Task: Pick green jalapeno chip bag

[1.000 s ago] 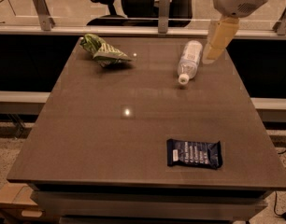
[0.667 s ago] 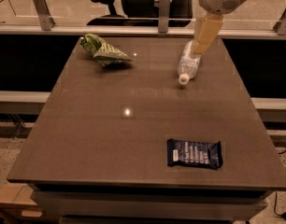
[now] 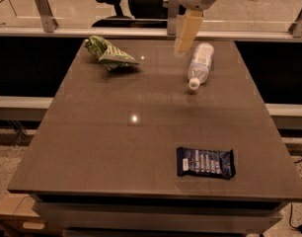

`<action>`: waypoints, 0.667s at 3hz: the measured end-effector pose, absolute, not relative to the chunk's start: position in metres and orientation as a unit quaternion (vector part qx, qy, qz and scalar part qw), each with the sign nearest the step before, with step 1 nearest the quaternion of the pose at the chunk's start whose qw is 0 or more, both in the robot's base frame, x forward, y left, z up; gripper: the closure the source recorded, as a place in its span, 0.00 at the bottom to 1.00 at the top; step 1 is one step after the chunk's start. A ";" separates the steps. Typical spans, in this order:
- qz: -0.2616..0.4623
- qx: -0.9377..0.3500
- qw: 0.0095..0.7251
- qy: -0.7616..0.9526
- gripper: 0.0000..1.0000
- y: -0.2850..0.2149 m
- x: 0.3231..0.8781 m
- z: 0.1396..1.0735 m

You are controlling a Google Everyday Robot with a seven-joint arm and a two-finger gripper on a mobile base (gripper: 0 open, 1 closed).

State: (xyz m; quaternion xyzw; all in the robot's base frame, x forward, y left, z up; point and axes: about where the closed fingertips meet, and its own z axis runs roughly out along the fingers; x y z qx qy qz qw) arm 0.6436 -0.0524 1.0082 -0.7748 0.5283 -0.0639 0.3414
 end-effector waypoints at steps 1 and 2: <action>-0.046 -0.788 0.332 0.516 0.00 -0.023 0.658 0.996; -0.050 -0.792 0.320 0.518 0.00 0.003 0.674 0.980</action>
Offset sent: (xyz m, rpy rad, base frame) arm 0.0559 0.0866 -0.0518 -0.0732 0.0361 0.0145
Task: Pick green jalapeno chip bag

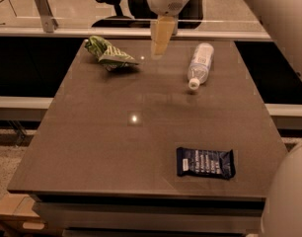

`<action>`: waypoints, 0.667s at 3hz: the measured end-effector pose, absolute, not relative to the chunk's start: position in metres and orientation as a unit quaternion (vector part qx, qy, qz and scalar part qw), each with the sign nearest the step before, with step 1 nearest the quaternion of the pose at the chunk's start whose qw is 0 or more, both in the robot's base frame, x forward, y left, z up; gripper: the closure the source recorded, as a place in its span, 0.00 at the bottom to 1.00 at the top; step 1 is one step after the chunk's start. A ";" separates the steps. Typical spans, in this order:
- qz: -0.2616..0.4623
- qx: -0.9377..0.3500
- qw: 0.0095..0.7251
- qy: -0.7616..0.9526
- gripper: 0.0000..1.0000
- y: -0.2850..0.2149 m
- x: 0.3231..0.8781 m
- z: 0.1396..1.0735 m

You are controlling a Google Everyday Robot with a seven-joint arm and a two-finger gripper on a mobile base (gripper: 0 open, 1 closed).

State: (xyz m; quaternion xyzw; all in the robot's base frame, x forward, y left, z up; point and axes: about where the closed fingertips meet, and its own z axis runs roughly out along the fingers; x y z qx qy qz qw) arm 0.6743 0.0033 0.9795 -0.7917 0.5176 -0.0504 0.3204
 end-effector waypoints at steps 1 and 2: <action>-0.076 -0.792 0.309 0.521 0.00 0.034 0.685 0.963; -0.096 -0.790 0.300 0.526 0.00 0.060 0.693 0.943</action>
Offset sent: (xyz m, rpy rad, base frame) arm 0.0292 0.0864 -0.0588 -0.1177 -0.0746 -0.0824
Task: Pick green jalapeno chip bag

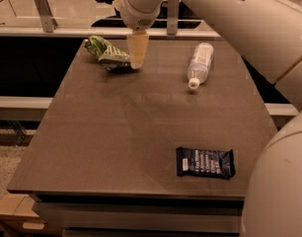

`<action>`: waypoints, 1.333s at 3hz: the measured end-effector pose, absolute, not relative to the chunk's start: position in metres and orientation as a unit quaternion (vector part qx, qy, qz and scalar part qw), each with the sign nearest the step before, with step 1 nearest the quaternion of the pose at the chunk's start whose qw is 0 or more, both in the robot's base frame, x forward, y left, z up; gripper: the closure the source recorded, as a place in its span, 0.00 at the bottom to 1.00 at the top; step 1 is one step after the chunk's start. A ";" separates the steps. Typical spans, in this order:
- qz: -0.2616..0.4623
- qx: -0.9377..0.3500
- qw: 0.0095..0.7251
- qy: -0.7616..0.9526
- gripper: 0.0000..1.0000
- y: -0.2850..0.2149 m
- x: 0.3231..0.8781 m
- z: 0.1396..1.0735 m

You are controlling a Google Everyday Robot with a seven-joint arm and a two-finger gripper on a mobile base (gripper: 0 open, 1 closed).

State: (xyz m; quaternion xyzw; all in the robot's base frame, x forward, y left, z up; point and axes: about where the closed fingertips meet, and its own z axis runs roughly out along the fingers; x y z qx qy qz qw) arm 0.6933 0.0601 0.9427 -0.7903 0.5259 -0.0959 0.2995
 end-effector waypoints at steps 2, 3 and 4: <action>-0.124 -0.774 0.300 0.543 0.00 0.096 0.712 0.910; -0.121 -0.764 0.300 0.558 0.00 0.113 0.718 0.889; -0.113 -0.760 0.301 0.565 0.00 0.124 0.722 0.876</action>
Offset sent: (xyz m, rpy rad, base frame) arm 0.0297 0.0570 -0.0532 -0.0108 -0.0503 -0.1083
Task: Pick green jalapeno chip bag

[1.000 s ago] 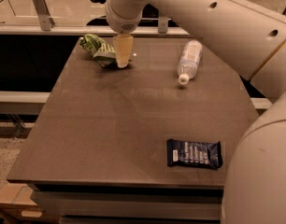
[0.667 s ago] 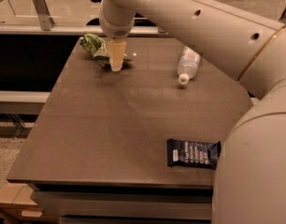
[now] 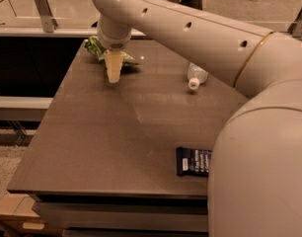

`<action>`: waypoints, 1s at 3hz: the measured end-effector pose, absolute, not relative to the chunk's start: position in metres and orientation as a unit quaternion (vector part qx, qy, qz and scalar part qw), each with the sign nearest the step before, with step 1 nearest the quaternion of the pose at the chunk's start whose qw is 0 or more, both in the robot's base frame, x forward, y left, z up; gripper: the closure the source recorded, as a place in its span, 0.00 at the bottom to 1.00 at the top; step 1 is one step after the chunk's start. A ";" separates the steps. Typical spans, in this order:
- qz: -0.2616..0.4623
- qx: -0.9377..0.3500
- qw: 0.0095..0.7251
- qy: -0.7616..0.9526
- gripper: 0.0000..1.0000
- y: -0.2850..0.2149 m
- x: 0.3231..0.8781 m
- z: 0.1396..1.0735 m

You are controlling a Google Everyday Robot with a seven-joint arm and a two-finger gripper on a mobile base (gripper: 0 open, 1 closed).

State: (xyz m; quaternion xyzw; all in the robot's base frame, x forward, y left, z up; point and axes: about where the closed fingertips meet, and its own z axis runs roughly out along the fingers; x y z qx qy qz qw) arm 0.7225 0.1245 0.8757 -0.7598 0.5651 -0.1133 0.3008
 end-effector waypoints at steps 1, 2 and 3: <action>-0.103 -0.757 0.307 0.568 0.17 0.131 0.724 0.868; -0.098 -0.753 0.312 0.571 0.40 0.133 0.725 0.863; -0.102 -0.738 0.319 0.586 0.64 0.120 0.730 0.866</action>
Offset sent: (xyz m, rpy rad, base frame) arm 0.0046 0.0103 -0.0131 0.0631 0.0115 -0.0138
